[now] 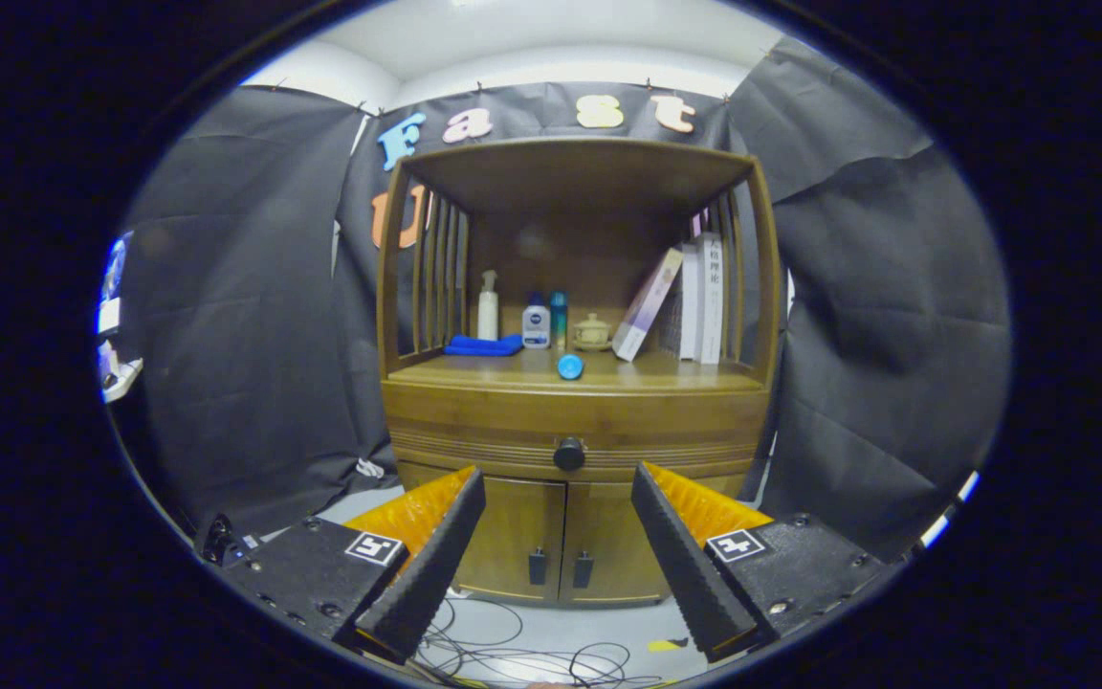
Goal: Pull open the drawer, take out the items inside it, and place them on the countertop above the cabinet.
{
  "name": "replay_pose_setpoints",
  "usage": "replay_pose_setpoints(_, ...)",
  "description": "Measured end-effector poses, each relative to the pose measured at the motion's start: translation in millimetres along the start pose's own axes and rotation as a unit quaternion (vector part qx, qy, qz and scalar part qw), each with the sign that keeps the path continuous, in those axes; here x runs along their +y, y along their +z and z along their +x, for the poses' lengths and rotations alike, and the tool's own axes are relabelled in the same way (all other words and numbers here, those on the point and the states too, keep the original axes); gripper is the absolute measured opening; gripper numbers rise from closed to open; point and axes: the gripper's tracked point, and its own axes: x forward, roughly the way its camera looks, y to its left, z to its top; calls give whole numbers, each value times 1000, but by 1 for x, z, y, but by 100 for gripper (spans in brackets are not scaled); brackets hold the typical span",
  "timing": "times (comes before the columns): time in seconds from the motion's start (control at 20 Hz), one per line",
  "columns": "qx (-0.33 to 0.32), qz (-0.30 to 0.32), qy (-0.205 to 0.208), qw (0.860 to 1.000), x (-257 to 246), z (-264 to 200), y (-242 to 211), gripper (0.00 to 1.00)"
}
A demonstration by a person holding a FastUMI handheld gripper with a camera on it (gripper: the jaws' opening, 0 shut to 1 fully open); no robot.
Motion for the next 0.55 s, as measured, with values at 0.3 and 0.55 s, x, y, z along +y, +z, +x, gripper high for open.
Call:
replay_pose_setpoints(0.3, -16, 16, 9, 1000, 4, -46, -8, 100)
replay_pose_setpoints(0.55, -51, 12, 26, 998, 7, -77, 0, 100)
